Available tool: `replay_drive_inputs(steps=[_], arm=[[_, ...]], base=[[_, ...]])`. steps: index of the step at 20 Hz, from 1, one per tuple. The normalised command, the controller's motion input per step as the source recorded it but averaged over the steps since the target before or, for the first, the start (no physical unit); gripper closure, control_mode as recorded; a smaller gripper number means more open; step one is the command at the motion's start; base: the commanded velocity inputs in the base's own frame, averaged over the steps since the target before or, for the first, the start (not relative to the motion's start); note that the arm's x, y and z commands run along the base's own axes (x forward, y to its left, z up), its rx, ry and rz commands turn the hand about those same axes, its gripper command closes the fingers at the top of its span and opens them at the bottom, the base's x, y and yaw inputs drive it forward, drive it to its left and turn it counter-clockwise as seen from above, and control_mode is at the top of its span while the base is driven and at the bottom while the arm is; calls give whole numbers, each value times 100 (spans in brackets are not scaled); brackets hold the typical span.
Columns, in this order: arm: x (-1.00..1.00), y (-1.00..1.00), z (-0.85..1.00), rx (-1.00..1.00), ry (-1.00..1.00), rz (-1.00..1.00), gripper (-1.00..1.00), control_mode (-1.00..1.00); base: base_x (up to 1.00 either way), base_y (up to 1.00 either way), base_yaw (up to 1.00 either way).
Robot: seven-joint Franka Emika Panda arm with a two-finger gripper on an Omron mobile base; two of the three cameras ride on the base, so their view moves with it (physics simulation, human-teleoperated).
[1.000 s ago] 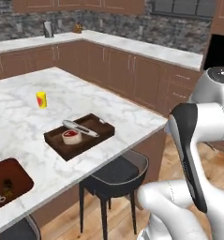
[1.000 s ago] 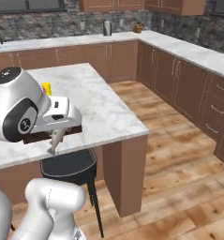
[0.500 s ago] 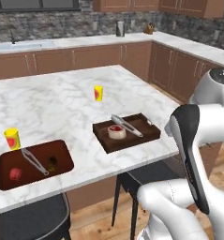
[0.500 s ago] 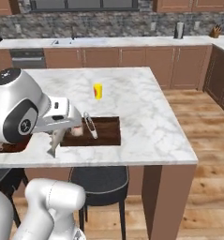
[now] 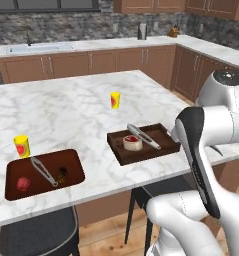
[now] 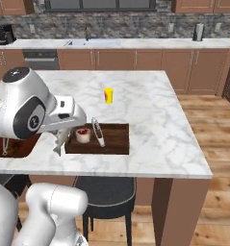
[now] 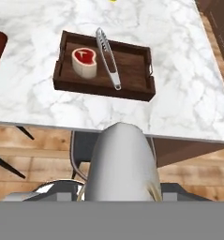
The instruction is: Gather the sweet potato and bell pepper from the fridge and place them on a tray on the dining counter. Then gather the steak and fish from the fridge and place them on the other tray.
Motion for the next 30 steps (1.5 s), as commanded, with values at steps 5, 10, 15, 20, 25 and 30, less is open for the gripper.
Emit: replay_drive_inputs(steps=[5,10,15,20,25,30], arm=[[100,0,-27,0,12,0,100,-100],[93,0,-39,0,13,0,100,-100],[79,0,-55,0,15,1,100,-100],[81,-6,-58,0,9,2,100,-100],[77,-33,-44,2,2,3,100,-100],[75,-30,-45,0,0,4,100,-100]], base=[[0,0,0],[0,0,0],[0,0,0],[0,0,0],[0,0,0],[0,0,0]])
